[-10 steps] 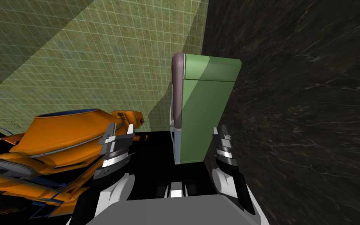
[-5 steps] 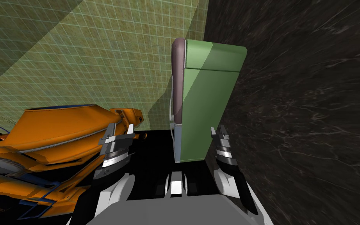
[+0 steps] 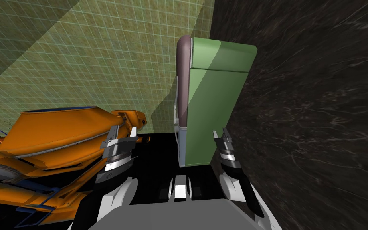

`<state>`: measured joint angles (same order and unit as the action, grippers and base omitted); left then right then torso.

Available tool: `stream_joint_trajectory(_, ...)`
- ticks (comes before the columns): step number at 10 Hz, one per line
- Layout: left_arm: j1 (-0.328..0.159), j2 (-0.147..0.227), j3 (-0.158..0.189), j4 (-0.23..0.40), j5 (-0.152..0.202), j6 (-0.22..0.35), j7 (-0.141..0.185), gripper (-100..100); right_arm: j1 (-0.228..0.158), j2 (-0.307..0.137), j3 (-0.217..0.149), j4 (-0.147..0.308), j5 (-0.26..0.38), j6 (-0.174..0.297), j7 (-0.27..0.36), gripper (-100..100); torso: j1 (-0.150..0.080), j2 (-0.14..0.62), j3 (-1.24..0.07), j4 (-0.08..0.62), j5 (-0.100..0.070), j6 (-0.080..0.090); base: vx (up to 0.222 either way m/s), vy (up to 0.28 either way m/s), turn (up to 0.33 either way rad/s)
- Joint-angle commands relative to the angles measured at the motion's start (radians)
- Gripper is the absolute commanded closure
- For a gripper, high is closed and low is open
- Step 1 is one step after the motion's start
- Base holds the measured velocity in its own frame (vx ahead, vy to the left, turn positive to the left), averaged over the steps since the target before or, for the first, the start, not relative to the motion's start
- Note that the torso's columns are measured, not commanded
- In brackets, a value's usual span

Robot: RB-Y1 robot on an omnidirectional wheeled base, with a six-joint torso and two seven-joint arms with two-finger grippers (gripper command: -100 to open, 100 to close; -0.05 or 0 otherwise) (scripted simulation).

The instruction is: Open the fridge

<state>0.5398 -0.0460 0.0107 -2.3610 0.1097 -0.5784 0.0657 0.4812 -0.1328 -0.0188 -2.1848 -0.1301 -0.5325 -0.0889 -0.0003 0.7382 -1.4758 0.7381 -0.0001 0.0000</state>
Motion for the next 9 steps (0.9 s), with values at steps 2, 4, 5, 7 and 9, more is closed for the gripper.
stream_joint_trajectory(2,0.000,0.000,0.000,0.000,0.000,0.000,0.000,0,-0.006,-0.027,0.011,0.017,-0.015,-0.001,-0.099,-100,0.001,-0.001,0.000,0.000,0.000,0.000,0.028,0.022,0.001)
stream_joint_trajectory(4,0.000,0.000,0.000,0.000,0.000,0.000,0.000,0,-0.009,-0.040,0.021,0.029,-0.025,-0.002,-0.160,-100,0.000,0.000,0.000,0.000,0.000,0.000,0.025,0.023,0.001)
stream_joint_trajectory(5,0.000,0.000,0.000,0.000,0.000,0.000,0.000,0,-0.013,-0.051,0.032,0.042,-0.036,-0.004,-0.188,-100,0.000,0.000,0.000,0.000,0.000,0.000,0.030,0.033,0.001)
stream_joint_trajectory(7,0.000,0.000,0.000,0.000,0.000,0.000,0.000,0,-0.013,-0.051,0.032,0.042,-0.036,-0.004,-0.231,-100,0.000,0.000,0.000,0.000,0.000,0.000,0.019,0.018,0.000)
stream_joint_trajectory(9,0.000,0.000,0.000,0.000,0.000,0.000,0.000,0,-0.016,-0.060,0.043,0.055,-0.048,-0.006,-0.293,-100,0.000,0.000,0.000,0.000,0.000,0.000,0.024,0.021,0.002)
